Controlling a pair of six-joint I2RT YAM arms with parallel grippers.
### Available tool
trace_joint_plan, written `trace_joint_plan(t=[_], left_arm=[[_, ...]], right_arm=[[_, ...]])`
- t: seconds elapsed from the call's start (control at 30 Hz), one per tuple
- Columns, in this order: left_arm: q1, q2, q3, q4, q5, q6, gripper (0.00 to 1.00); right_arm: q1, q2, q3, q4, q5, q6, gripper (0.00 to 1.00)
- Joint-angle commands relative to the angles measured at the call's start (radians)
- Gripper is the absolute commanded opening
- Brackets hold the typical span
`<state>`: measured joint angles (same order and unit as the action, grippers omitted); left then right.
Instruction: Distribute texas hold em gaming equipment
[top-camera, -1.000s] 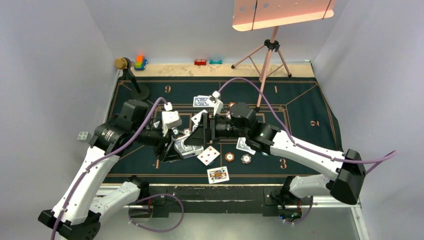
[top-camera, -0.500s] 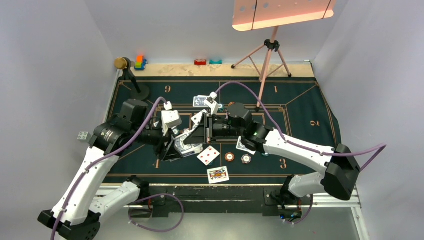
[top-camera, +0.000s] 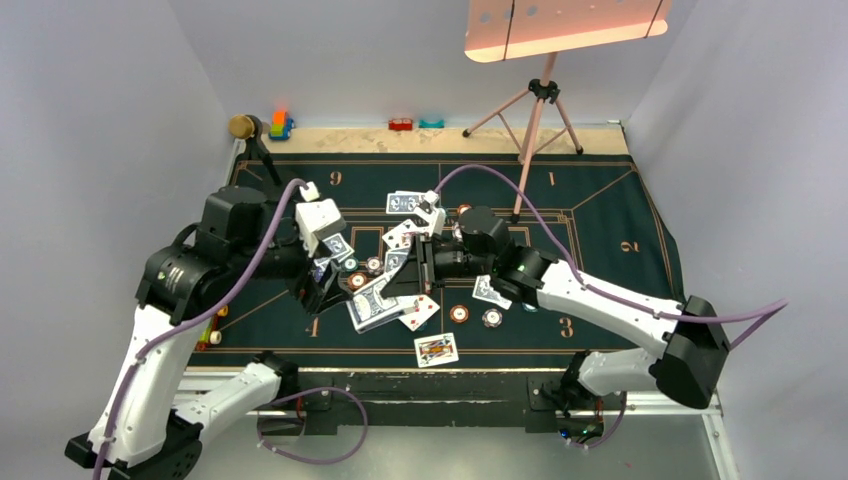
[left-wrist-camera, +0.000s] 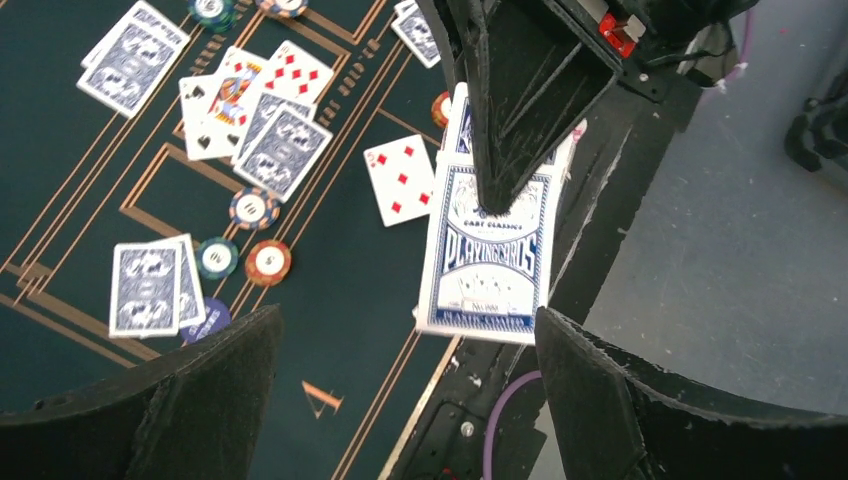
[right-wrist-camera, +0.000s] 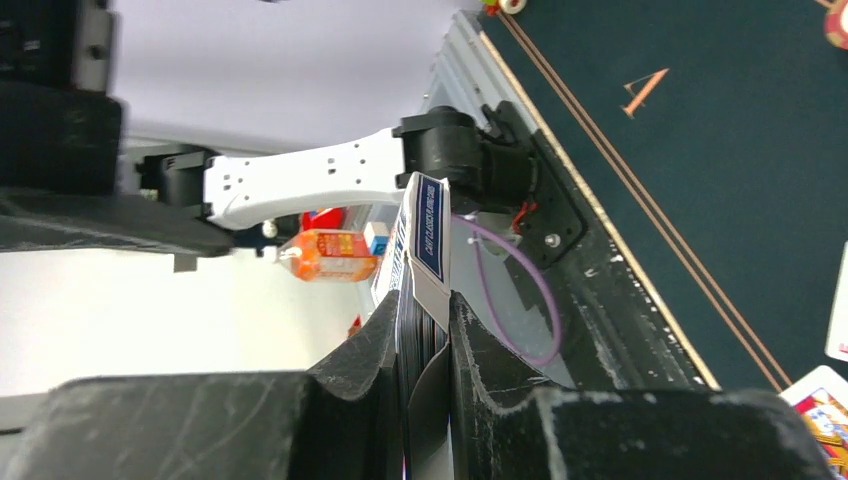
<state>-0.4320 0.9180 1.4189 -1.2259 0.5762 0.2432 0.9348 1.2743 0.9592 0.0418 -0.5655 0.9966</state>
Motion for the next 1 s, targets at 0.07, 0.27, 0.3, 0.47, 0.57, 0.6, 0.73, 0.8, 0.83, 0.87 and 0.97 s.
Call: trace_joint_plan(t=[0.07, 0.27, 0.3, 0.47, 0.57, 0.6, 0.73, 0.8, 0.83, 0.87, 0.97], left_arm=[[0.019, 0.008, 0.156, -0.172, -0.112, -0.029, 1.0], [0.036, -0.019, 0.08, -0.103, -0.348, -0.053, 1.0], [0.044, -0.026, 0.059, -0.082, -0.377, -0.058, 1.0], [0.096, -0.021, -0.014, 0.0, -0.475, -0.073, 1.0], [0.143, -0.01, -0.047, 0.047, -0.482, -0.087, 0.99], [0.151, -0.006, -0.058, 0.066, -0.486, -0.092, 1.0], [0.175, 0.018, -0.079, 0.118, -0.495, -0.112, 1.0], [0.185, 0.027, -0.084, 0.139, -0.496, -0.119, 0.99], [0.191, 0.029, -0.09, 0.152, -0.495, -0.123, 1.0], [0.195, 0.03, -0.097, 0.163, -0.495, -0.126, 1.0], [0.209, 0.037, -0.115, 0.191, -0.489, -0.128, 0.99]], right_arm=[[-0.006, 0.137, 0.037, -0.046, 0.054, -0.131, 0.08], [0.047, 0.397, 0.171, 0.007, 0.081, -0.224, 0.08], [0.064, 0.44, 0.214, -0.012, 0.095, -0.244, 0.08], [0.123, 0.656, 0.365, -0.035, 0.145, -0.291, 0.08], [0.127, 0.728, 0.389, -0.024, 0.146, -0.284, 0.08], [0.127, 0.746, 0.391, -0.018, 0.143, -0.285, 0.09], [0.127, 0.795, 0.389, -0.02, 0.12, -0.29, 0.26], [0.128, 0.799, 0.379, -0.033, 0.126, -0.305, 0.42], [0.128, 0.792, 0.376, -0.038, 0.137, -0.314, 0.49], [0.127, 0.785, 0.366, -0.056, 0.144, -0.32, 0.54], [0.128, 0.76, 0.348, -0.103, 0.157, -0.343, 0.63]])
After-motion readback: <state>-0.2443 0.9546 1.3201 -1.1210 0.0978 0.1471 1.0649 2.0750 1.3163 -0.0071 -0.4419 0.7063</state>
